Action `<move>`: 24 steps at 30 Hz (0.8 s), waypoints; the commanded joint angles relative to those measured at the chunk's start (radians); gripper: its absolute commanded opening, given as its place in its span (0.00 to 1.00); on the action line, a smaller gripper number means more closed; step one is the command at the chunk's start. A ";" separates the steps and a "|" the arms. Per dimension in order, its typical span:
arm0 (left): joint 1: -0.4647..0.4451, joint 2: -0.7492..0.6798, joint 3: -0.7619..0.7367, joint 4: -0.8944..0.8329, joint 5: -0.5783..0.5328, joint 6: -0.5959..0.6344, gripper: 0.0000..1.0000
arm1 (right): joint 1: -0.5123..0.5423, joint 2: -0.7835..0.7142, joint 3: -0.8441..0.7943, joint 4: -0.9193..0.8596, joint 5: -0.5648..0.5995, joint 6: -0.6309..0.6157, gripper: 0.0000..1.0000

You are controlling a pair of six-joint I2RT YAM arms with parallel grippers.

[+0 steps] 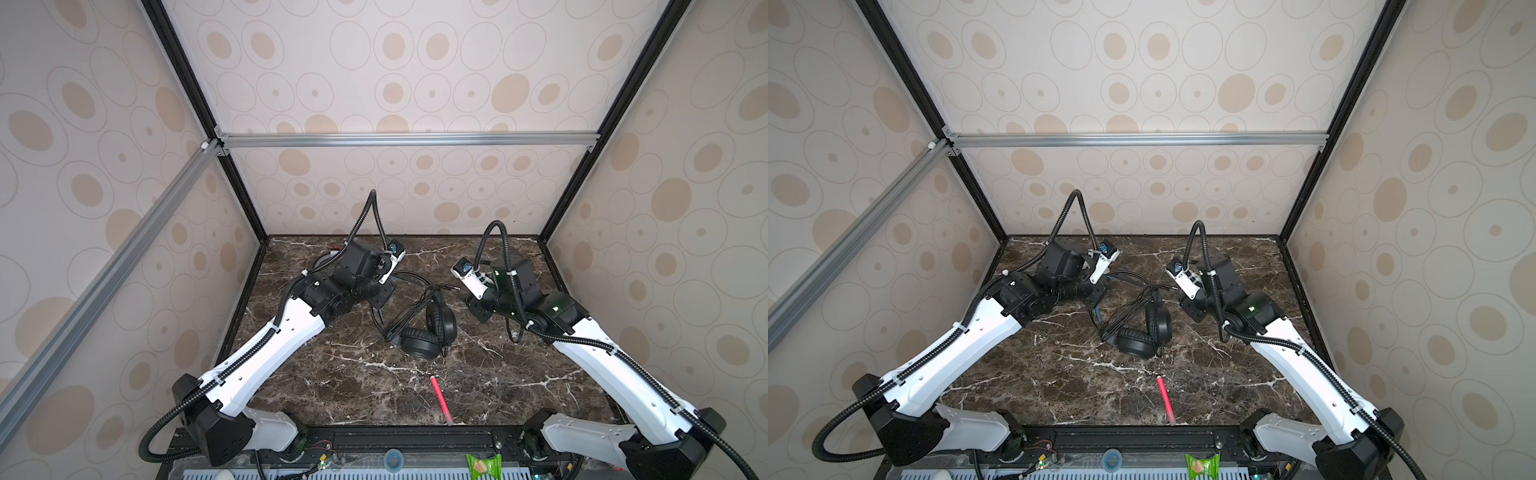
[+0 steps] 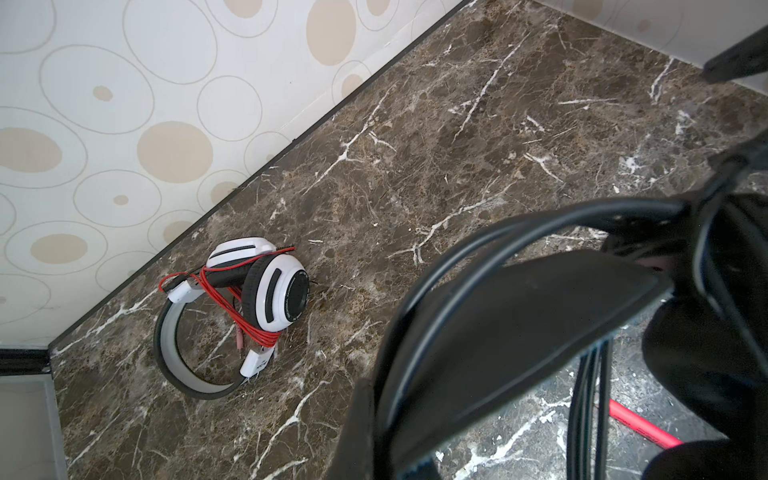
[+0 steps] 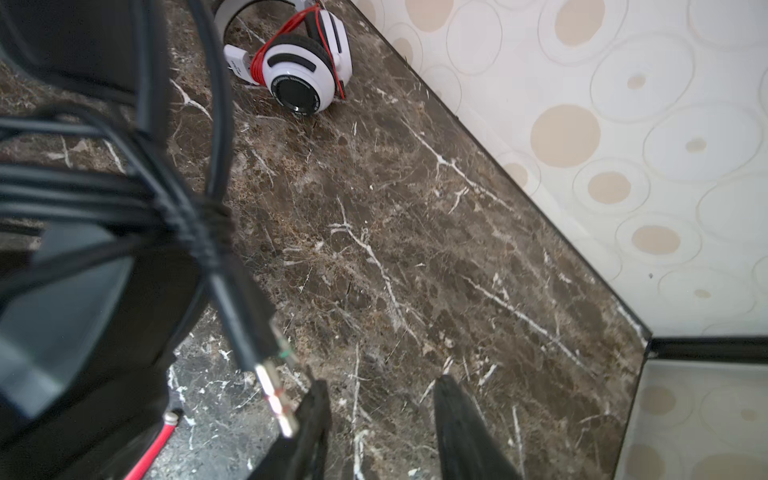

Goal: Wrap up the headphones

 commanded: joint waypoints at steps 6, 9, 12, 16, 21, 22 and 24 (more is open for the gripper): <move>0.000 -0.036 -0.056 0.033 -0.026 -0.123 0.00 | -0.071 -0.057 -0.049 0.007 0.097 0.118 0.55; -0.001 -0.018 -0.081 0.066 -0.040 -0.170 0.00 | -0.086 -0.071 -0.044 0.006 0.101 0.133 0.59; 0.000 0.026 -0.093 0.102 -0.043 -0.224 0.00 | -0.087 -0.069 -0.026 -0.001 0.100 0.137 0.63; 0.002 0.082 -0.127 0.187 -0.129 -0.366 0.00 | -0.087 -0.044 0.012 -0.017 0.068 0.150 0.70; 0.025 0.178 -0.126 0.315 -0.157 -0.501 0.00 | -0.088 -0.029 0.031 -0.011 0.062 0.178 0.79; 0.033 0.204 -0.115 0.332 -0.144 -0.511 0.00 | -0.088 -0.031 0.030 -0.009 0.063 0.179 0.80; 0.054 0.271 -0.077 0.365 -0.114 -0.525 0.00 | -0.088 -0.032 0.028 -0.007 0.058 0.178 0.81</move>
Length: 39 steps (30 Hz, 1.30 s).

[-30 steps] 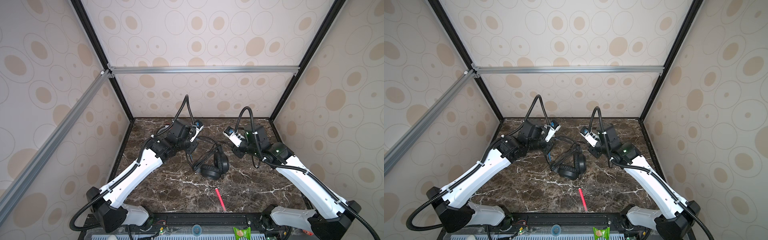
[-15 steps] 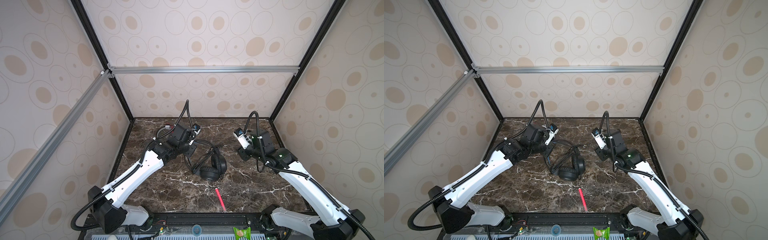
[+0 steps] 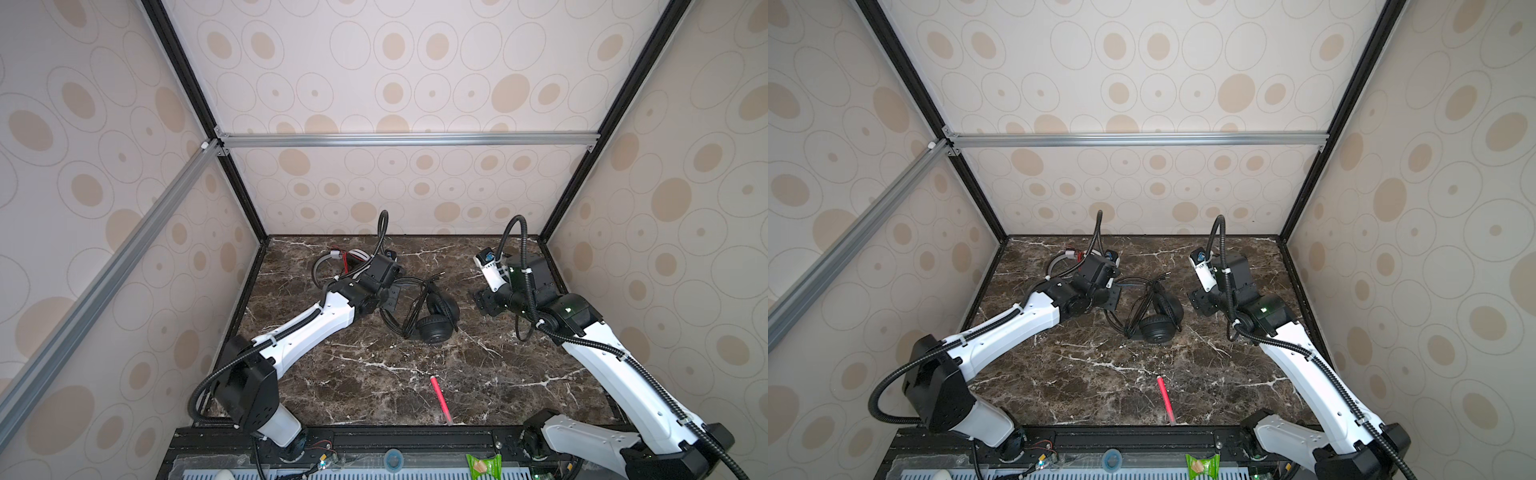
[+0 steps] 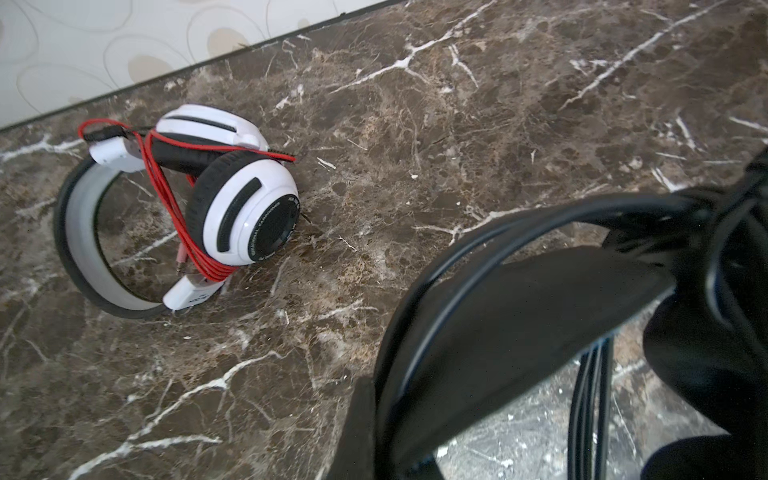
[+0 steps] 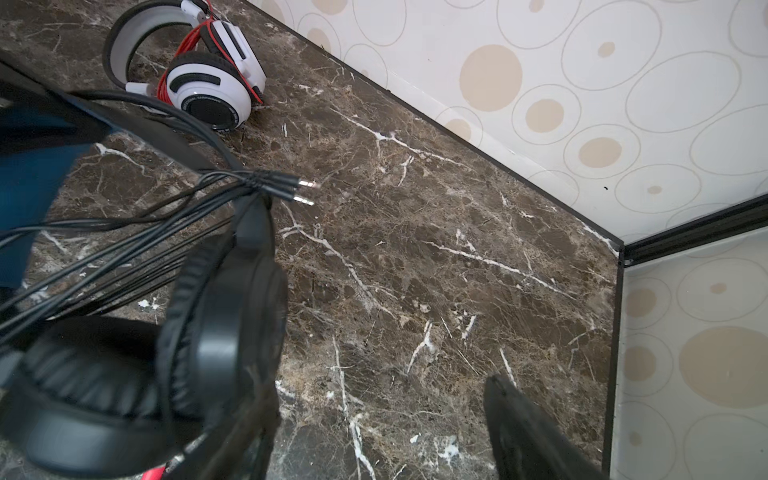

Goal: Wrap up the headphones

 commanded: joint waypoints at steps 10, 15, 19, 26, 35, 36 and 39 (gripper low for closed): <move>0.112 0.395 0.325 0.172 0.121 -0.100 0.00 | -0.002 -0.052 -0.025 -0.004 -0.026 0.050 0.88; 0.136 0.523 0.444 0.138 0.147 -0.094 0.00 | -0.001 -0.085 -0.056 -0.011 -0.032 0.073 0.90; 0.150 0.584 0.481 0.149 0.175 -0.105 0.00 | -0.002 -0.091 -0.065 -0.014 -0.032 0.079 0.91; 0.164 0.661 0.549 0.133 0.189 -0.116 0.08 | -0.002 -0.079 -0.066 0.009 -0.038 0.098 0.92; 0.168 0.669 0.566 0.095 0.126 -0.088 0.42 | -0.001 -0.061 -0.061 0.030 -0.043 0.111 0.95; 0.167 0.657 0.558 0.098 0.121 -0.084 0.48 | -0.002 -0.059 -0.059 0.031 -0.040 0.107 0.95; 0.164 0.618 0.539 0.109 0.114 -0.065 0.59 | -0.005 -0.054 -0.048 0.033 -0.033 0.106 0.96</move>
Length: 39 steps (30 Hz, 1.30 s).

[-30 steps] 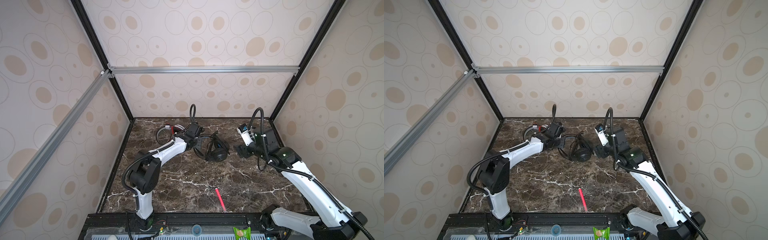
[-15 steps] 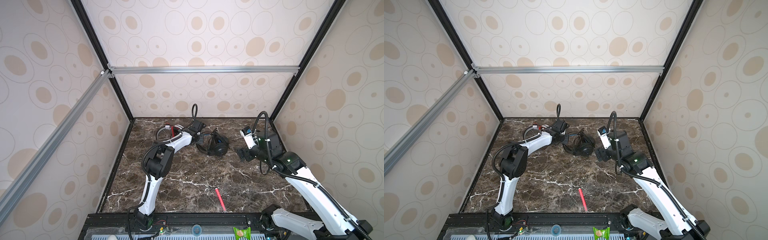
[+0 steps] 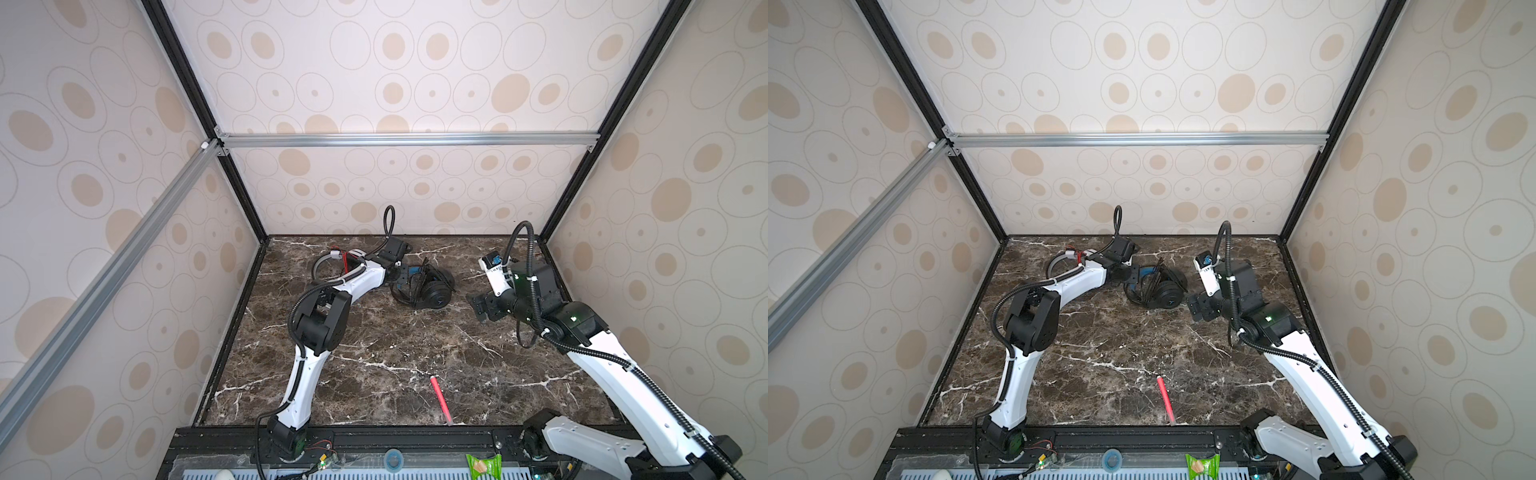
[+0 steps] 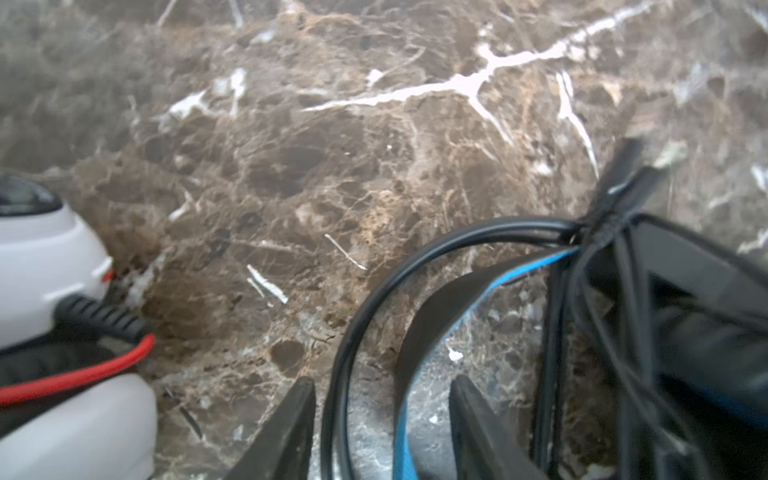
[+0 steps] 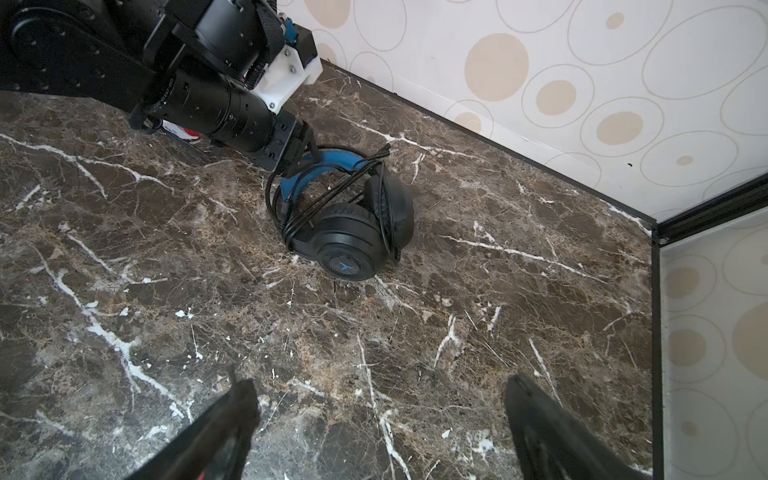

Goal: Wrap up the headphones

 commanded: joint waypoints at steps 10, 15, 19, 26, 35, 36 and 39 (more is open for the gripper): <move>-0.039 -0.314 -0.137 0.002 -0.121 0.118 0.84 | -0.005 0.042 0.021 0.056 -0.004 0.052 1.00; -0.104 -0.605 -0.388 0.109 -0.109 0.175 0.89 | -0.006 0.054 -0.003 0.075 0.105 0.114 1.00; -0.105 -0.901 -0.684 0.271 -0.076 0.107 0.98 | -0.018 -0.008 -0.106 0.193 0.118 0.143 1.00; -0.072 -1.212 -1.033 0.219 -0.553 0.071 0.98 | -0.104 -0.062 -0.340 0.437 0.390 0.197 1.00; 0.091 -1.245 -1.319 0.546 -0.643 0.289 0.98 | -0.372 0.100 -0.504 0.661 0.246 0.243 1.00; 0.099 -1.242 -1.355 0.628 -0.647 0.326 0.98 | -0.373 0.122 -0.511 0.697 0.237 0.233 1.00; 0.134 -1.213 -1.470 0.909 -0.653 0.422 0.98 | -0.387 0.190 -0.527 0.798 0.203 0.217 1.00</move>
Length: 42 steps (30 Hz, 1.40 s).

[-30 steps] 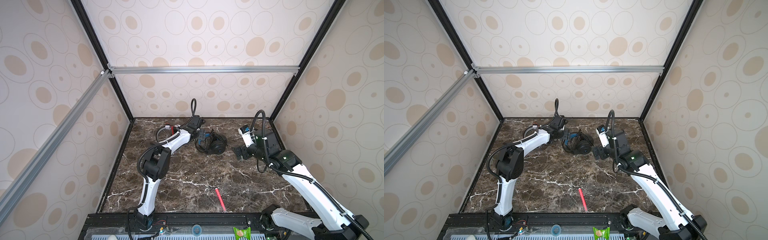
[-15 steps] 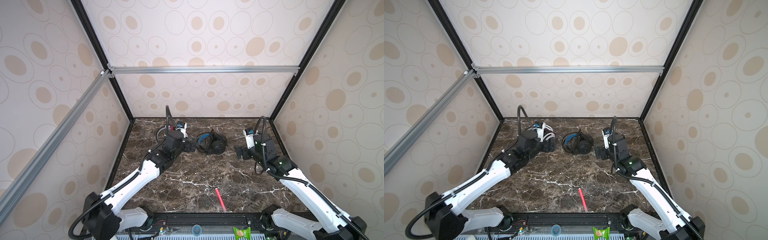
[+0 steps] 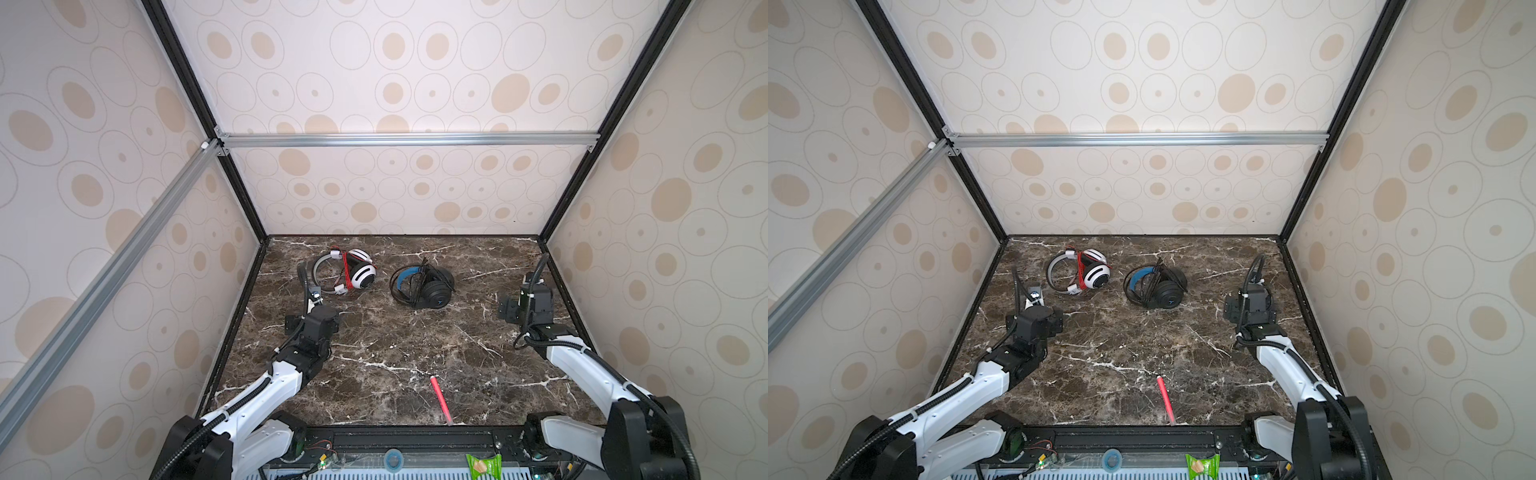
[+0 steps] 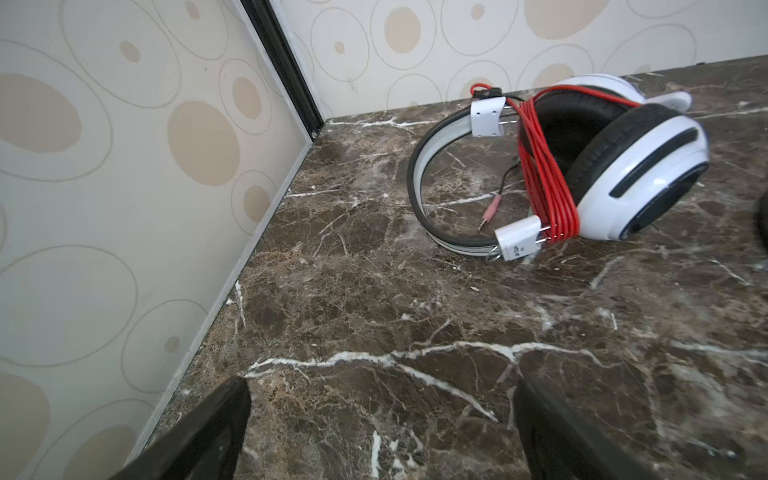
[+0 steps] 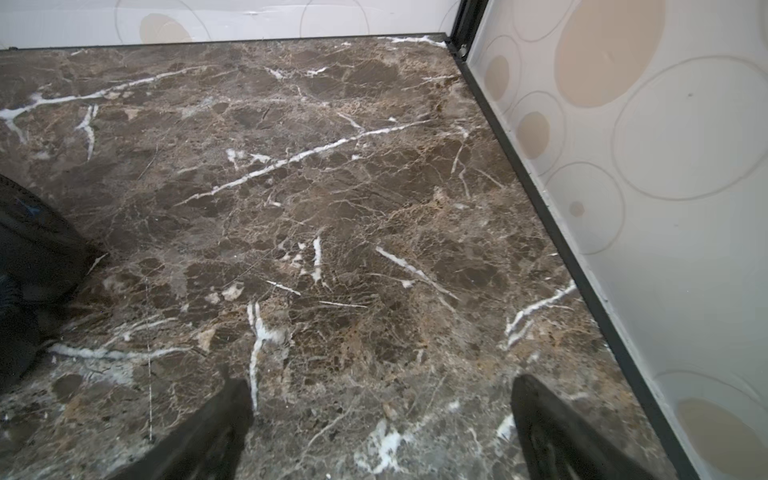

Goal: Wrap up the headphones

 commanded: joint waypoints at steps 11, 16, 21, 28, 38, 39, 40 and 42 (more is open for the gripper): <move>0.135 0.320 -0.117 0.803 0.048 0.136 0.98 | -0.043 0.251 -0.020 0.376 -0.133 -0.053 1.00; 0.146 0.439 -0.093 0.886 0.090 0.200 0.98 | -0.050 0.288 -0.034 0.421 -0.149 -0.057 1.00; 0.185 0.464 -0.107 0.943 0.265 0.263 0.98 | -0.049 0.294 -0.021 0.408 -0.155 -0.060 1.00; 0.321 0.489 -0.156 1.043 0.372 0.123 0.98 | -0.056 0.312 -0.048 0.480 -0.167 -0.077 1.00; 0.365 0.518 -0.162 1.068 0.470 0.107 0.98 | -0.046 0.312 -0.207 0.767 -0.360 -0.181 1.00; 0.365 0.521 -0.164 1.075 0.471 0.109 0.98 | -0.043 0.333 -0.243 0.866 -0.398 -0.206 1.00; 0.365 0.526 -0.166 1.085 0.476 0.110 0.98 | -0.039 0.350 -0.238 0.895 -0.377 -0.204 1.00; 0.365 0.537 -0.167 1.099 0.482 0.112 0.98 | -0.042 0.331 -0.192 0.760 -0.350 -0.183 1.00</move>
